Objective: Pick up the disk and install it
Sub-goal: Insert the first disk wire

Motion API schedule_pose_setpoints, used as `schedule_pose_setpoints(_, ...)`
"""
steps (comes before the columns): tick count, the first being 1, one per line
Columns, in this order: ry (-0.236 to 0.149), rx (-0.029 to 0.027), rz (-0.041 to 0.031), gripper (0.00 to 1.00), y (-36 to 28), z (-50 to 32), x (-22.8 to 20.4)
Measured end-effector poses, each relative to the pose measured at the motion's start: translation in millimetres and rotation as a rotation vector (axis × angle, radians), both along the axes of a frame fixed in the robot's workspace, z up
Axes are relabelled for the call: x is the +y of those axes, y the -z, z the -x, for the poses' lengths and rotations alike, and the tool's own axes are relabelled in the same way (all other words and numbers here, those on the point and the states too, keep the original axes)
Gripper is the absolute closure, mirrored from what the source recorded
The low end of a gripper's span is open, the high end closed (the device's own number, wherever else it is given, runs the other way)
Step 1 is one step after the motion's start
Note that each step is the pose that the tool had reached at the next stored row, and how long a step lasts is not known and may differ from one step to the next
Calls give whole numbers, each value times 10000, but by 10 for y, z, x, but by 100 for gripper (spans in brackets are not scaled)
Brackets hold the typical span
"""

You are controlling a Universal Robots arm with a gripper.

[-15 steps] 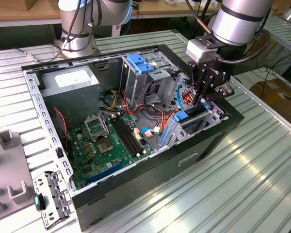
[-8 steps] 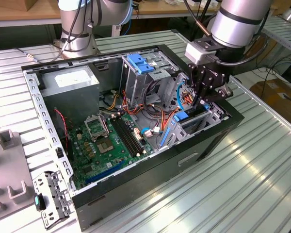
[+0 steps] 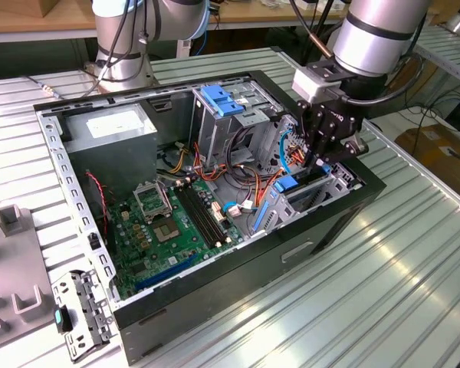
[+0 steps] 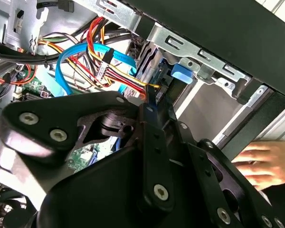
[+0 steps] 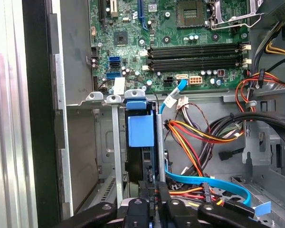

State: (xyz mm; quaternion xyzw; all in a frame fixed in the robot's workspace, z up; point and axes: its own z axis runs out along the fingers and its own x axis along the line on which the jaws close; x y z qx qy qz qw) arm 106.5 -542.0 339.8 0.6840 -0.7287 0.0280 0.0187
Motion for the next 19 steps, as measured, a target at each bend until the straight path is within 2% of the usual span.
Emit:
schedule_pose_setpoints(1, 0, 1, 5, 76, -6, 0, 0)
schedule_pose_setpoints(5, 0, 0, 5, 76, -112, 0, 1)
schedule_pose_setpoints(6, -1, 0, 3, 76, -121, 0, 1)
schedule_pose_setpoints(10, -1, 0, 5, 78, -123, 0, 1)
schedule_pose_setpoints(12, 0, 0, 5, 89, -124, 0, 1)
schedule_pose_setpoints(19, -1, 0, 5, 89, -125, 0, 1)
